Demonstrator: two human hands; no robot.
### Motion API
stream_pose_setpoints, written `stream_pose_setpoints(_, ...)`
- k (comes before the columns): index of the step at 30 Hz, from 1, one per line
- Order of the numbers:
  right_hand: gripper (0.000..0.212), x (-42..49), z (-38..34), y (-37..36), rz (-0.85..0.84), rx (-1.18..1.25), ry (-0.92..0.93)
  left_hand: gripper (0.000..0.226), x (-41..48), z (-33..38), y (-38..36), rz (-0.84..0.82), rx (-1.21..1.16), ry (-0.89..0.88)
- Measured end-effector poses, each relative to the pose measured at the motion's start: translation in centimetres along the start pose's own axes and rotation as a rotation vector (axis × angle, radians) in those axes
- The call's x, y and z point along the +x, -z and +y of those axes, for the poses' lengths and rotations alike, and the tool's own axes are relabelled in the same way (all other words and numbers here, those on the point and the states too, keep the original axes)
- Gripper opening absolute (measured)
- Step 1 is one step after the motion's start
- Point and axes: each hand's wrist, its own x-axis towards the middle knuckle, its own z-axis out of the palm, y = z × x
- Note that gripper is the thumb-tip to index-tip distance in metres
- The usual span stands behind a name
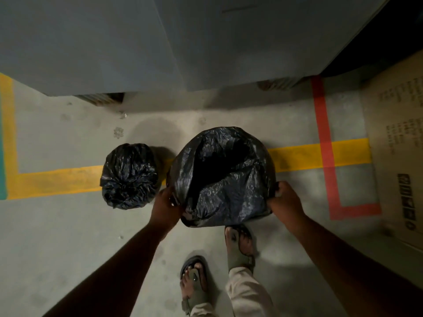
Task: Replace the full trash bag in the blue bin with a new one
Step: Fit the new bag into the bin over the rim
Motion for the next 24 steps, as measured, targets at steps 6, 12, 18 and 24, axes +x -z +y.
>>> stream_pose_setpoints(6, 0.042, -4.4, -7.5, 0.8, 0.452, -0.327, 0.728, 0.039, -0.7, 6.1, 1.2, 0.407, 0.519, -0.43)
stream_pose_setpoints(12, 0.06, -0.2, -9.8, -6.2, -0.175, -0.915, 0.621, 0.068, 3.2, 7.2, -4.6, -0.204, 1.143, -0.593)
stream_pose_setpoints(18, 0.056, 8.1, -6.5, -11.3, -0.405, -1.111, 0.349, 0.074, 8.3, 4.3, -7.6, -0.412, 1.334, -0.4)
stream_pose_setpoints(24, 0.033, 5.8, -6.0, -11.4, -0.554, -0.814, 0.248, 0.074, 3.1, 5.5, -5.6, -0.359, 1.224, -0.609)
